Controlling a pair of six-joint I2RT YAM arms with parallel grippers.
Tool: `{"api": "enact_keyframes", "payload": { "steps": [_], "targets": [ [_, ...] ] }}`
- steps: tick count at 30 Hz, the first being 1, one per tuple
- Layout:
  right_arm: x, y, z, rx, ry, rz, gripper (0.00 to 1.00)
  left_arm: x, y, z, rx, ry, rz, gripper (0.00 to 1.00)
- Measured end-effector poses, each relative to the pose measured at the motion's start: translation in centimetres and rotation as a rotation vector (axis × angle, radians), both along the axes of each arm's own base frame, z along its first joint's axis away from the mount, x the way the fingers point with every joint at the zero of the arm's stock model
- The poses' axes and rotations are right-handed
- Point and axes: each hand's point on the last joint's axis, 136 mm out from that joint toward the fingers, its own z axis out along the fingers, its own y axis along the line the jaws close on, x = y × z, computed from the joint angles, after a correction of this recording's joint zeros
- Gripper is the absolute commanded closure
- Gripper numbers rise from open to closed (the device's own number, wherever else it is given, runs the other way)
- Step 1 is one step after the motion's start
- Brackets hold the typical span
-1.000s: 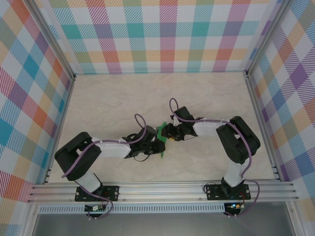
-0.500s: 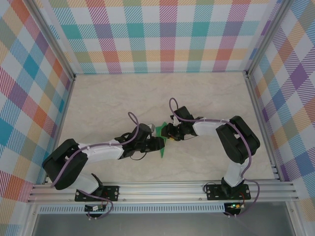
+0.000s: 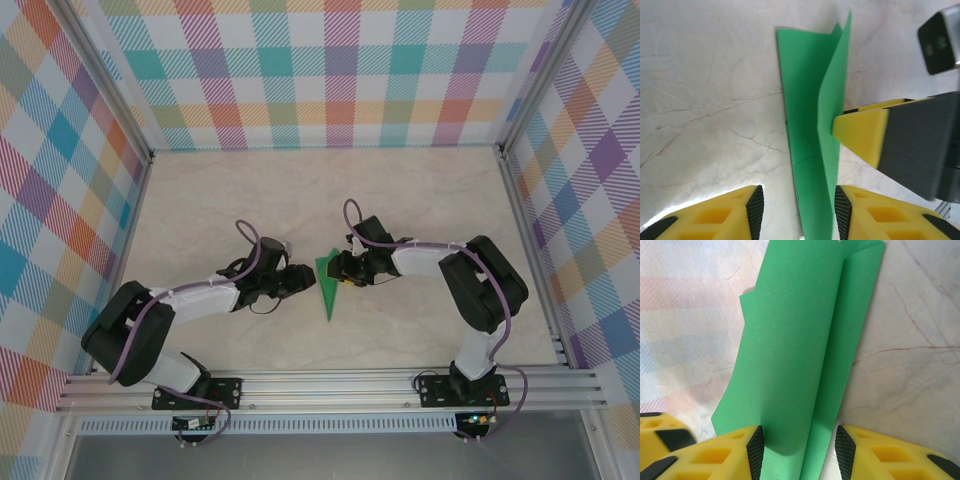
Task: Fold a paper plane with a square sheet of paper (fold left side to right side)
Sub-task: Fold the wing for the fifth time at the center of the table.
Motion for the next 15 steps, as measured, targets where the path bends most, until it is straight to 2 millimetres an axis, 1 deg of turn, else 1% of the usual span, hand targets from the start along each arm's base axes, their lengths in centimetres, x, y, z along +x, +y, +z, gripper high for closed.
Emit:
{"api": "enact_keyframes", "payload": {
  "steps": [2,5,12,15],
  "targets": [
    [0.0,0.0,0.0,0.000,0.000,0.001,0.54,0.1,-0.3,-0.6,-0.001,0.022,-0.009,0.59],
    [0.0,0.0,0.0,-0.003,-0.001,0.001,0.54,0.6,-0.8,-0.8,-0.016,0.031,-0.017,0.60],
    [0.0,0.0,0.0,-0.004,-0.002,0.002,0.55,2.0,-1.6,0.3,-0.056,-0.003,-0.020,0.61],
    [0.0,0.0,0.0,-0.004,-0.002,0.003,0.55,2.6,-1.9,0.3,-0.065,-0.006,-0.021,0.63]
  ]
}}
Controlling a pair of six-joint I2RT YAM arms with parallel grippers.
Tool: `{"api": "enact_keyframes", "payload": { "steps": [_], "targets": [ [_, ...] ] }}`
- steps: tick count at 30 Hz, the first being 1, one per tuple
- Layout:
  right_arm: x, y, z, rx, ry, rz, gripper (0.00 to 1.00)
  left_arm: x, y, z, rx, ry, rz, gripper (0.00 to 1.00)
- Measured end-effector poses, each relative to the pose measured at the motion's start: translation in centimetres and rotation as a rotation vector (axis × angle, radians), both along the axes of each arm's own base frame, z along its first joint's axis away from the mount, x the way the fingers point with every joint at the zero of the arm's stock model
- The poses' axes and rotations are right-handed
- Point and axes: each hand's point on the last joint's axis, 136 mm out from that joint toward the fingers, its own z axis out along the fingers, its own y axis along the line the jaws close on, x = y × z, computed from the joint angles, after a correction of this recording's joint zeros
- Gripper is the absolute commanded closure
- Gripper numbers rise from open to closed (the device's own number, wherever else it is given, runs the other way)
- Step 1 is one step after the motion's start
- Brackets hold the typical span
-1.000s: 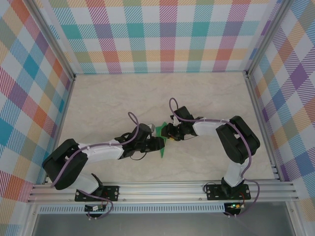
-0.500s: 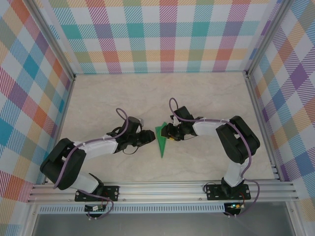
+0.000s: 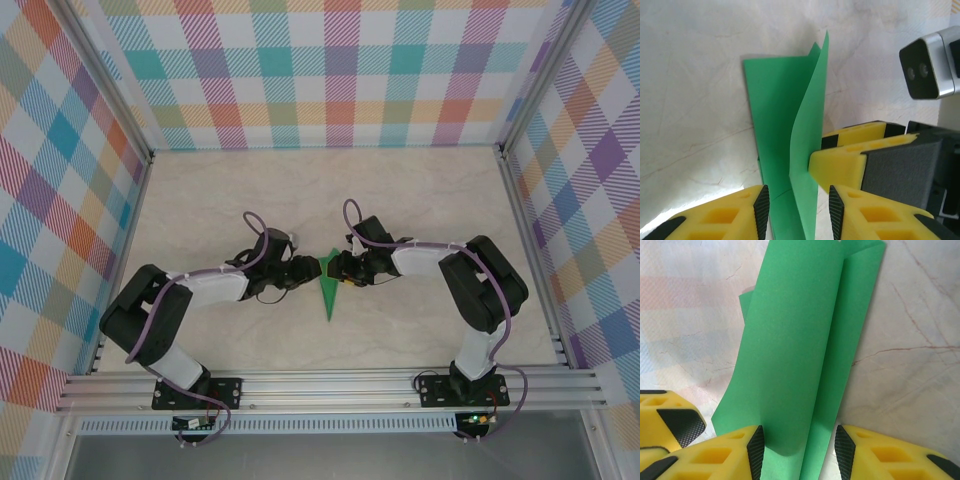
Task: Fold a paper plane with a square sheet of paper (fold left side to right side)
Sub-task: Fold the wing for the fifth time at the center of the table.
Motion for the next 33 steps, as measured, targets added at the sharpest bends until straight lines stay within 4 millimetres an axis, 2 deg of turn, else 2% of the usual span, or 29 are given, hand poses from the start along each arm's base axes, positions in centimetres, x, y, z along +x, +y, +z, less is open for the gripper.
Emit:
{"api": "enact_keyframes", "payload": {
  "steps": [11,15,23,33],
  "targets": [
    [0.0,0.0,0.0,-0.001,0.000,0.002,0.55,0.8,-0.7,-1.6,-0.004,0.032,-0.009,0.68],
    [0.0,0.0,0.0,-0.002,0.001,0.002,0.55,1.0,-1.0,-1.6,-0.014,0.030,-0.016,0.72],
    [0.0,0.0,0.0,-0.006,0.000,0.002,0.54,1.1,-1.1,-3.0,0.002,0.059,-0.013,0.83],
    [0.0,0.0,0.0,-0.011,-0.002,0.001,0.55,1.9,-1.5,-3.0,-0.002,0.054,-0.013,0.90]
  ]
}}
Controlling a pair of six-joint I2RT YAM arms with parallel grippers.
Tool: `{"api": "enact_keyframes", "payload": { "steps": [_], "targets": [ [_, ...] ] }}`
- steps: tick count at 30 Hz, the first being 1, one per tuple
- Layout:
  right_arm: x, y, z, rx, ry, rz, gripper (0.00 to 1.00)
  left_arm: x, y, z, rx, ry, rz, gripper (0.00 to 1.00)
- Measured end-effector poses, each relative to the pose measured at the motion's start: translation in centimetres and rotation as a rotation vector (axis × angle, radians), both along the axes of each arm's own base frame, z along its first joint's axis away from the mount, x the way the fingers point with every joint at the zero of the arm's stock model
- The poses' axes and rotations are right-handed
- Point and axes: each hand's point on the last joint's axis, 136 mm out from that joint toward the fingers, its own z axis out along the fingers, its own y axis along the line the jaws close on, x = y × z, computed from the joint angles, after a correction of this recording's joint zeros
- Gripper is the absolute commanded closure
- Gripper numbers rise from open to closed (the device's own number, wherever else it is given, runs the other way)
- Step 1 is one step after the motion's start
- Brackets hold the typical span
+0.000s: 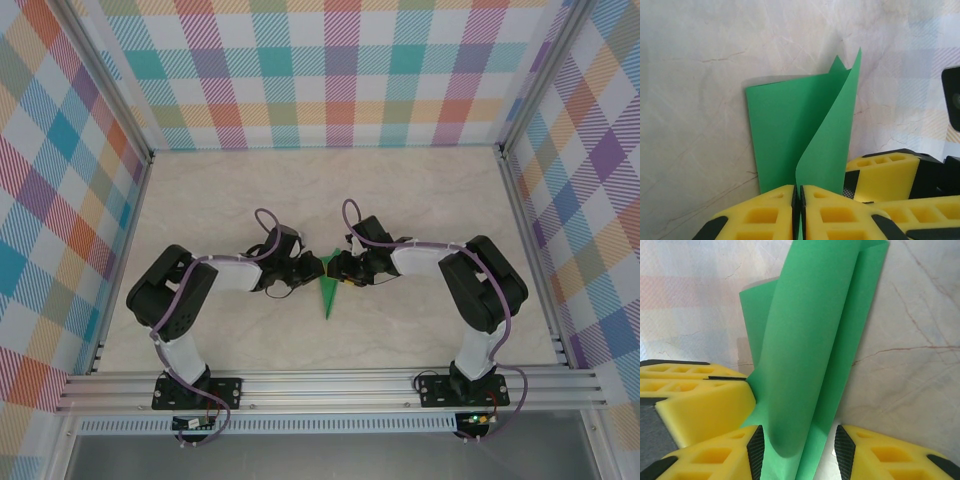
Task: Fold a paper plane with a square sheet of paper (fold left side to right side)
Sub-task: Fold the wing for the fifth time at the center of the table.
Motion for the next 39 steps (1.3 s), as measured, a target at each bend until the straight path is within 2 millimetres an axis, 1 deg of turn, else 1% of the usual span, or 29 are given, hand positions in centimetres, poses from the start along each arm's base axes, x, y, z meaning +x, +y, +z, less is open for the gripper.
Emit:
{"api": "enact_keyframes", "payload": {
  "steps": [6,15,19,21,24,26,29,32,36,39],
  "targets": [
    [0.0,0.0,0.0,-0.003,0.001,0.000,0.54,0.0,0.1,-0.9,0.007,0.015,0.001,0.93],
    [0.0,0.0,0.2,0.003,-0.006,0.000,0.52,0.2,-0.3,-0.9,-0.012,0.010,-0.007,0.93],
    [-0.6,-0.9,0.5,-0.012,-0.008,-0.011,0.52,0.1,-0.4,-1.0,-0.017,0.014,-0.007,0.93],
    [-0.9,-1.4,1.0,-0.015,-0.011,-0.020,0.54,0.1,-0.4,-1.0,-0.018,0.016,-0.006,0.93],
    [-0.6,-1.8,2.2,-0.001,-0.035,-0.031,0.56,0.1,-0.4,-0.9,-0.020,0.016,-0.006,0.93],
    [-0.5,-1.8,2.7,0.006,-0.045,-0.034,0.54,0.1,-0.4,-0.9,-0.021,0.016,-0.007,0.94],
    [-0.3,-1.7,2.8,0.016,-0.045,-0.039,0.51,0.1,-0.4,-0.9,-0.021,0.015,-0.007,0.94],
    [-0.1,-1.2,2.8,0.038,-0.047,-0.036,0.50,0.1,-0.5,-0.9,-0.023,0.017,-0.009,0.94],
    [0.1,-0.9,2.1,0.044,-0.029,-0.042,0.44,0.0,-0.5,-0.9,-0.026,0.018,-0.012,0.94],
    [0.4,-0.7,1.6,0.038,-0.017,-0.046,0.42,0.0,-0.5,-0.9,-0.026,0.018,-0.012,0.94]
  ]
}}
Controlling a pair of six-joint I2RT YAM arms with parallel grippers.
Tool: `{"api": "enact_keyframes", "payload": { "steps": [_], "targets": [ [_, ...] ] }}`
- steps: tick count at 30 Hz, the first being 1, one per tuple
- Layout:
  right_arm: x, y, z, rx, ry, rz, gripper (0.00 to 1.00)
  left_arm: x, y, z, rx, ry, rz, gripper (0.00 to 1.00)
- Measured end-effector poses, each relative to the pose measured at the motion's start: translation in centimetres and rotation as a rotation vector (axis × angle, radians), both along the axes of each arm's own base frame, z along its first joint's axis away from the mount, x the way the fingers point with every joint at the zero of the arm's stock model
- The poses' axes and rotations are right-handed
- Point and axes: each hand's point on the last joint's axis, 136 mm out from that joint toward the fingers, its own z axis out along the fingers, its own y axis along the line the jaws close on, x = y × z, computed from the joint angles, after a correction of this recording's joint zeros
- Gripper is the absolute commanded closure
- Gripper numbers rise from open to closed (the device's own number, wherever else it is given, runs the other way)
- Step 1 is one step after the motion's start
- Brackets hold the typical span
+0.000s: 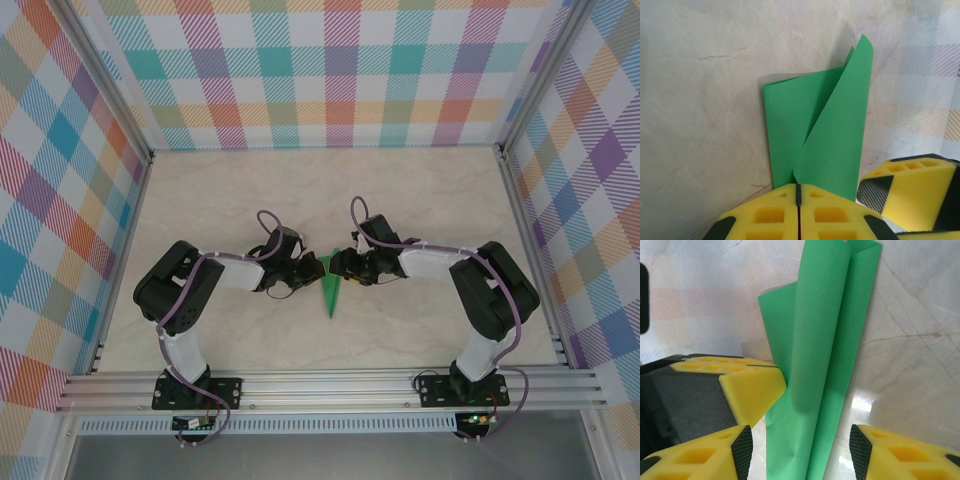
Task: Fold a paper plane with a square sheet of paper (fold left side to right side)
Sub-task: Fold the wing for the fifth time at the center of the table.
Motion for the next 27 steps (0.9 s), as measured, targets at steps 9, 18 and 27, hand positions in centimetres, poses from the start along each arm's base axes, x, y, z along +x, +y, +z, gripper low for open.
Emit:
{"api": "enact_keyframes", "payload": {
  "steps": [9,18,27],
  "targets": [
    [2.0,1.1,0.6,0.016,-0.025,-0.005,0.41,0.0,0.0,0.0,0.000,0.000,0.000,0.94],
    [3.2,1.3,0.2,-0.007,-0.015,-0.017,0.41,0.0,0.0,0.0,-0.001,0.000,-0.001,0.94],
    [2.9,0.8,-0.7,-0.043,0.007,-0.026,0.40,-0.1,-0.1,0.2,-0.009,0.002,-0.008,0.94]
  ]
}}
